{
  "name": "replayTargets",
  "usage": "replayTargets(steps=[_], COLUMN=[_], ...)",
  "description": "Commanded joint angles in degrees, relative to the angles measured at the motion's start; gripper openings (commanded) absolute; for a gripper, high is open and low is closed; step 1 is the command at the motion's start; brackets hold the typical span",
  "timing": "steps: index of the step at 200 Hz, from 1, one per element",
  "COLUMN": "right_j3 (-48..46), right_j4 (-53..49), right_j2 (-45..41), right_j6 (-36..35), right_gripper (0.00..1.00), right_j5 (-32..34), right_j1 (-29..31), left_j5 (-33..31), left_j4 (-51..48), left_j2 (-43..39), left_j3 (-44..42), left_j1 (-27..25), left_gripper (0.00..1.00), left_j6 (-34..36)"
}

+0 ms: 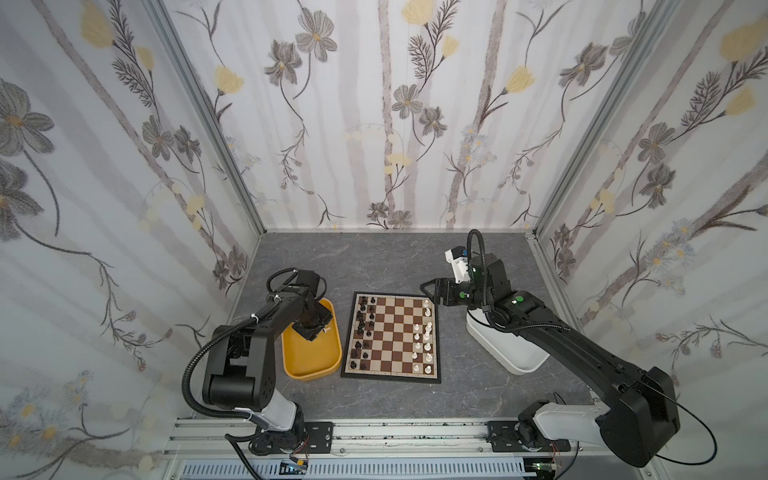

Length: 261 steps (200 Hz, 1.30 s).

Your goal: Set up the chess pieces on the board

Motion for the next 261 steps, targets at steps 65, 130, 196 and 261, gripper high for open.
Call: replayTargets(steps=[65,130,196,261], right_j3=[0.03,-1.71,-1.81,-1.38], right_j4=[0.82,0.36,0.92,1.89], right_j2=[-0.26,-1.94,-1.51,-0.03], right_j6=[-1.40,-1.97,-1.89,-0.80], right_gripper=[0.81,0.81,0.79,0.78], right_j5=[-2.26,-2.72,-3.73,-4.87], right_j1=[-0.18,-0.72,-0.88,-0.90], left_j5=[2.01,1.07,-2.85,-3.96], left_j4=[14.32,13.69,7.98,7.15], left_j2=[2.70,5.73,5.69,4.09], left_j3=[-5.81,-5.72,-2.39,-1.76], left_j1=[-2.10,-1.48,0.64,3.29], left_gripper=[0.44,0.33,0.21,0.18], left_j6=[-35.24,-35.64,-28.76,-21.69])
